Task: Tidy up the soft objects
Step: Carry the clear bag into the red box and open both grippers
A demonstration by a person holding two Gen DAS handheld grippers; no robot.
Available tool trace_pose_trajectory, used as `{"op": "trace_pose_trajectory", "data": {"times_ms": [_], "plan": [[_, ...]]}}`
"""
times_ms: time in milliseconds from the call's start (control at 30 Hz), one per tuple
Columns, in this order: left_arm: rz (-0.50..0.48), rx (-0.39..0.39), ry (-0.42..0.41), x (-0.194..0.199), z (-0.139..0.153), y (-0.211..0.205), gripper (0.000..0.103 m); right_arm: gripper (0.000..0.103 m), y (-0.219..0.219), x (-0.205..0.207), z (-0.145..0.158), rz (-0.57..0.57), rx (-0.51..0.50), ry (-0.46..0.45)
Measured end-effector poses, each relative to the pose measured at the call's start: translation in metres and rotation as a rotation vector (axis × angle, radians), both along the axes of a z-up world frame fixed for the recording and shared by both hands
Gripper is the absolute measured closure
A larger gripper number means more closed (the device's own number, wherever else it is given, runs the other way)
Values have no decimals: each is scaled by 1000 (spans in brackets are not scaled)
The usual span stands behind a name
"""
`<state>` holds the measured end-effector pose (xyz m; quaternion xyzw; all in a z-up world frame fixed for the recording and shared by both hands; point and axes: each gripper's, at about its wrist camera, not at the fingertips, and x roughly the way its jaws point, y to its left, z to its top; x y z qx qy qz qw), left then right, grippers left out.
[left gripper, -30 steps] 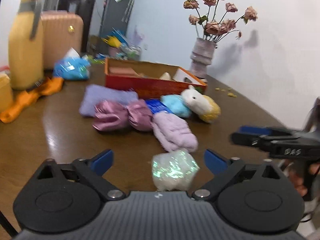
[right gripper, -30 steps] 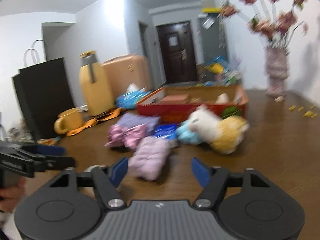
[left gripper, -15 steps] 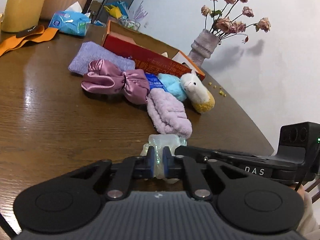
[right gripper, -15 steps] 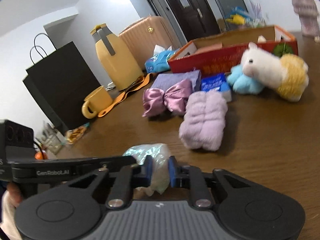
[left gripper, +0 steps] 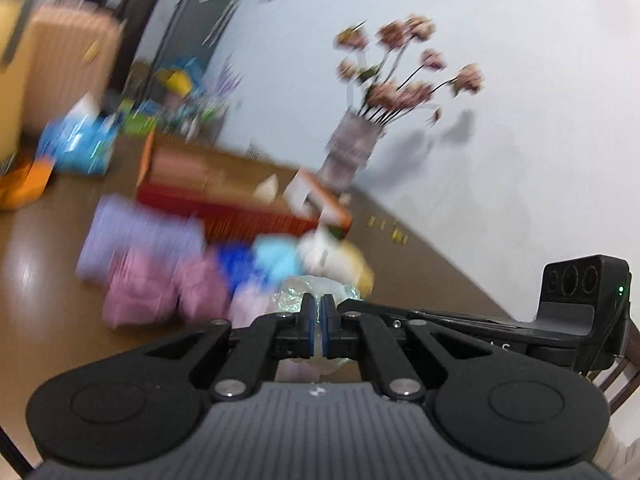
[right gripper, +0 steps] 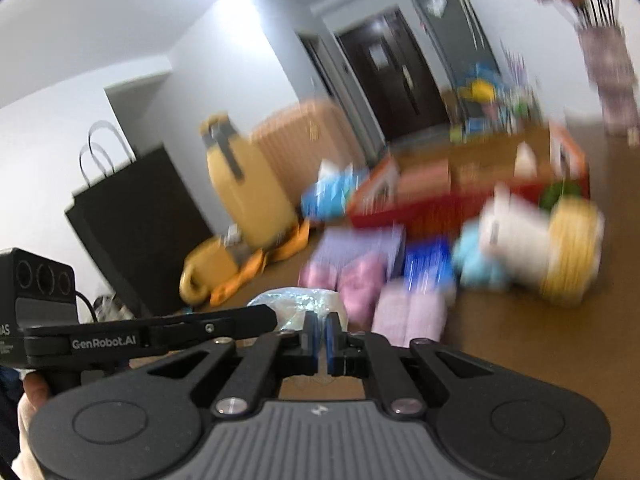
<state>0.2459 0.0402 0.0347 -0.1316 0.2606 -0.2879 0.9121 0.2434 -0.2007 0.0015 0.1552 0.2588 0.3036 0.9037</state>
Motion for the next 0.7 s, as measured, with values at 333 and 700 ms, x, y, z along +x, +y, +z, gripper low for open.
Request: {"op": "trace_pose_trajectory", "data": {"times_ms": [333, 700], "plan": [[-51, 95, -26, 209, 57, -65, 100, 100, -34, 173, 83, -96, -160, -143], [20, 166, 275, 425, -36, -108, 99, 99, -50, 421, 2, -154, -257, 222]]}}
